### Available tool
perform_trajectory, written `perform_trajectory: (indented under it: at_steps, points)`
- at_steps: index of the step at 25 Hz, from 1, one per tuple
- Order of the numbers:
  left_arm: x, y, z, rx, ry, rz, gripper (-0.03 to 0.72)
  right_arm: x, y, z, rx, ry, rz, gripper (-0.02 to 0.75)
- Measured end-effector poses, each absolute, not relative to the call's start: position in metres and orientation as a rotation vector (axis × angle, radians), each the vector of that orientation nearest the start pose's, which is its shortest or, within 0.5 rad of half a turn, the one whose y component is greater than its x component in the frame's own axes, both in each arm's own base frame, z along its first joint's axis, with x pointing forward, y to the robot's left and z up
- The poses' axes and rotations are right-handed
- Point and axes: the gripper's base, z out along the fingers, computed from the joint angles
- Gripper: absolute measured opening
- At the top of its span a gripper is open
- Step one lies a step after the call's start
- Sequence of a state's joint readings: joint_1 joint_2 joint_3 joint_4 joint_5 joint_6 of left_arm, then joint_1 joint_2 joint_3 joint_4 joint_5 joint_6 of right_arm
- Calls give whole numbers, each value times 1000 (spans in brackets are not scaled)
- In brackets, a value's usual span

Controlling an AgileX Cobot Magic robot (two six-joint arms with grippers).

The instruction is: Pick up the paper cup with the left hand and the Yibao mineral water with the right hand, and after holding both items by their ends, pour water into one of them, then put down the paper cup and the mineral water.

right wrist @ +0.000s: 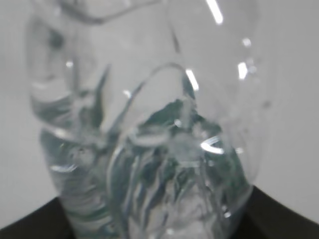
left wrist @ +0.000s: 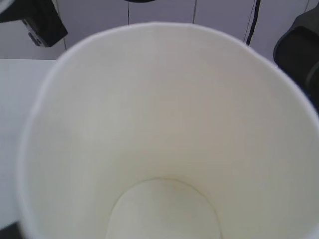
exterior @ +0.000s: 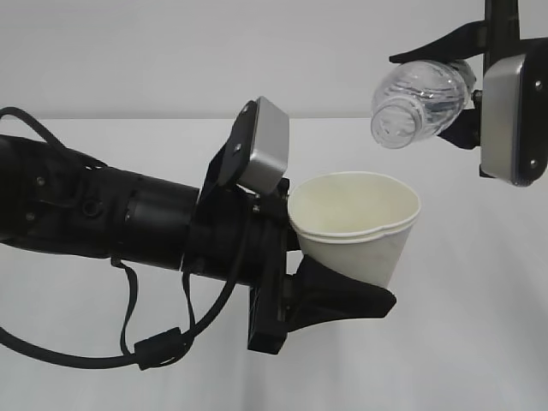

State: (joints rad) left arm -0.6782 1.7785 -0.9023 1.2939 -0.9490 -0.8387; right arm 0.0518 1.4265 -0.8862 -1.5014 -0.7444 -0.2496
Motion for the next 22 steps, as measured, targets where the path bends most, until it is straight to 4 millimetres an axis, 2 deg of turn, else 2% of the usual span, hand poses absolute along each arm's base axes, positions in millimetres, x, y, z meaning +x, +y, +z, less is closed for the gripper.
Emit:
perform_trajectory:
  at_steps: [9,22]
  points:
    - [219,-269,206,1417,1412,-1154,439,293,78,301,-1698,726,-449,424]
    - [218,-269,207,1419,1395,-1175,439,291,80,301,-1712,671,-459,424]
